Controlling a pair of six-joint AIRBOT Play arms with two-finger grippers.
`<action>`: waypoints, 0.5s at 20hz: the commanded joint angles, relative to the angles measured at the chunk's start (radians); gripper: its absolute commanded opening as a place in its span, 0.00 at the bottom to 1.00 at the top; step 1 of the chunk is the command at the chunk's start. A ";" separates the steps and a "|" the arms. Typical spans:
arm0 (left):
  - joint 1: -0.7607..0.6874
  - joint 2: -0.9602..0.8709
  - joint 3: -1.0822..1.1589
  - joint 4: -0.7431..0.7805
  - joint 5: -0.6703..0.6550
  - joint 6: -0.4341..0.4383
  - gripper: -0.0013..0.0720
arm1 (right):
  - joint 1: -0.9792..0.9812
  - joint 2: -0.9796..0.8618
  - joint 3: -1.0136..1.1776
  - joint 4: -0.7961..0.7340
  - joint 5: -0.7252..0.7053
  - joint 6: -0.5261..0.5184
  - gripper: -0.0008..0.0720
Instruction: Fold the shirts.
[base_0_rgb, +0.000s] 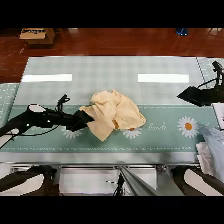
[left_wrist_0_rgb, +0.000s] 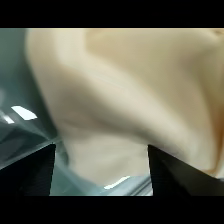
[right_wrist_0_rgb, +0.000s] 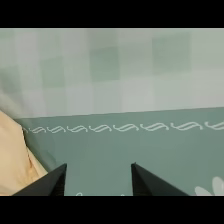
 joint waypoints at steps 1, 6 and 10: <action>-0.020 -0.099 -0.003 -0.160 0.058 0.066 0.52 | -0.001 0.000 -0.004 0.003 0.003 -0.002 0.67; -0.011 -0.093 -0.003 -0.163 -0.079 0.163 0.05 | -0.001 0.000 -0.005 -0.029 0.043 -0.003 0.67; 0.013 -0.042 -0.003 -0.163 -0.157 0.182 0.05 | -0.001 0.000 -0.079 0.066 0.055 -0.053 0.71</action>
